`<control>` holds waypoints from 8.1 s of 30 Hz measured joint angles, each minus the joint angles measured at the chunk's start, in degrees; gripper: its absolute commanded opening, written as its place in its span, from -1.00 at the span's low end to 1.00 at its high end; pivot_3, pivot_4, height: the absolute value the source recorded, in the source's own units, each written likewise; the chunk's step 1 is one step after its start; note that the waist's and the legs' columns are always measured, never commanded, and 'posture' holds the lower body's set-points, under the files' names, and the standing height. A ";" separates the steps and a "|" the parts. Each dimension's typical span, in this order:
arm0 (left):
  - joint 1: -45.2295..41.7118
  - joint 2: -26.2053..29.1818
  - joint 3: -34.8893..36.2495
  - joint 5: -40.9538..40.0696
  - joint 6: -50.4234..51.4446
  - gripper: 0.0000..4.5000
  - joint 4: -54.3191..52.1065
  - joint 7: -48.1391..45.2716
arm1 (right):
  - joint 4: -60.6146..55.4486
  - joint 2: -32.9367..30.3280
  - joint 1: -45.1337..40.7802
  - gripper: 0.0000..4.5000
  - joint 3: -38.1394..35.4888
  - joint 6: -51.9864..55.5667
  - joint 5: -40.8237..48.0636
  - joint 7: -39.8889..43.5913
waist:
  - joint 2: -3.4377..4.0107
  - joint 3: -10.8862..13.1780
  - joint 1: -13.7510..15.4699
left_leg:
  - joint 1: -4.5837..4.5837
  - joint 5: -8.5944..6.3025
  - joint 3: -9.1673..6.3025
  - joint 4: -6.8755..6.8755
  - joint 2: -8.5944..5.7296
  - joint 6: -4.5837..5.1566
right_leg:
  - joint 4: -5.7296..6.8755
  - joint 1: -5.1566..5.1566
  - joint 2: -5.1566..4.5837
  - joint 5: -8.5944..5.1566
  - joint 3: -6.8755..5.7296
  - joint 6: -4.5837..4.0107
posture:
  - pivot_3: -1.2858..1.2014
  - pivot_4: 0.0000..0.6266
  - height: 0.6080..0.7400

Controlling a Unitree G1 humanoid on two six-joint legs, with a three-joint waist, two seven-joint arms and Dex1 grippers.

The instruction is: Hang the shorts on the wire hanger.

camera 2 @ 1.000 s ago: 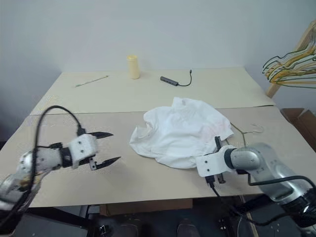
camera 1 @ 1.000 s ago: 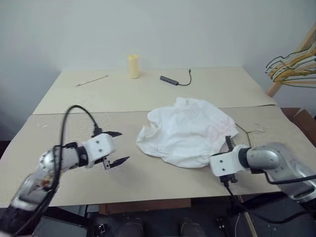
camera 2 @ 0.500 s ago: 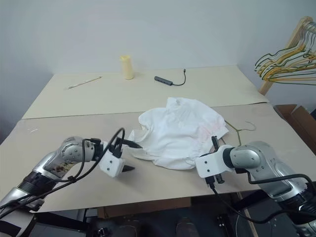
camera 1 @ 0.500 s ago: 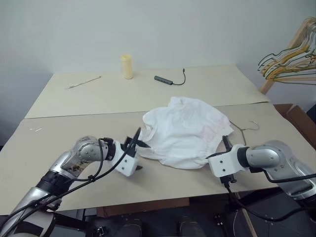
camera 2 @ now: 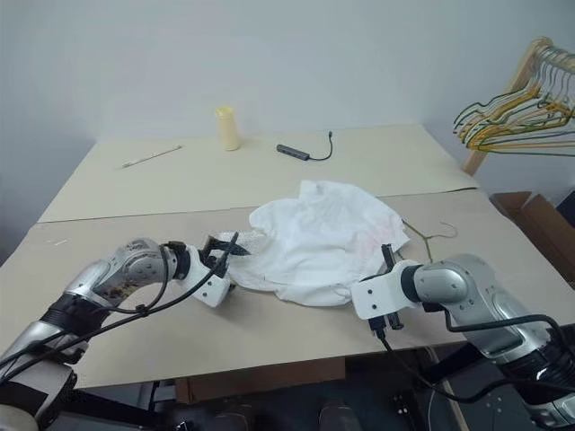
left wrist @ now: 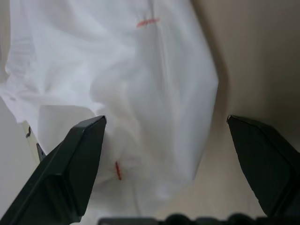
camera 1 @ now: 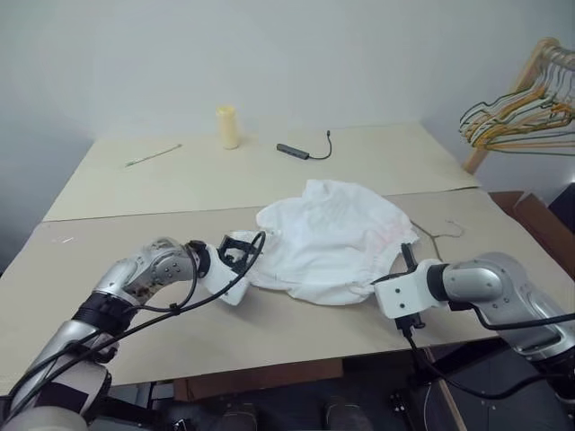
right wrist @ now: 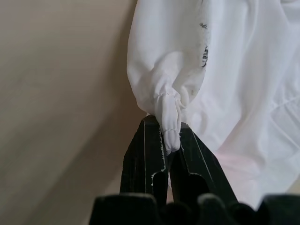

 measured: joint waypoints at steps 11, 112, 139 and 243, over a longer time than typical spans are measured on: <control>2.83 5.31 2.43 0.56 4.67 1.00 0.87 2.31 | 0.97 1.46 -0.70 -0.99 0.01 0.01 -0.64 -0.17 | 0.01 -0.22 0.20 | 0.08 0.00 0.00 0.29 -0.02 0.00 | 0.52 -0.02 0.00 -0.07 0.05 0.08 | 0.00 -1.00 1.00; 51.64 27.69 33.75 -41.44 29.78 -0.99 -45.82 -13.80 | 85.45 20.89 -40.03 -1.00 28.43 -53.68 -41.40 -76.06 | 0.07 -0.06 -7.54 | 2.07 0.06 0.06 -0.29 -0.60 0.65 | 0.68 0.85 -0.76 0.19 0.16 0.18 | 0.01 -0.92 1.00; 70.50 19.22 50.49 -51.23 40.03 -0.72 -65.32 -32.10 | 62.95 6.75 -20.92 -0.47 20.80 -65.25 -31.65 -63.29 | -0.29 0.78 -4.21 | 2.88 -0.72 1.06 -0.29 0.17 1.07 | 0.30 1.58 -0.15 -0.45 0.70 -0.30 | -0.01 -0.86 1.00; -9.60 -3.73 29.59 -61.44 67.18 1.00 -7.19 -21.73 | 27.31 6.58 -21.98 -0.98 -13.45 -41.61 1.01 -46.90 | 0.08 0.73 -15.24 | 0.78 -1.06 1.17 0.82 0.27 0.84 | -0.27 0.00 -0.03 0.98 0.95 0.42 | -0.16 -1.00 1.00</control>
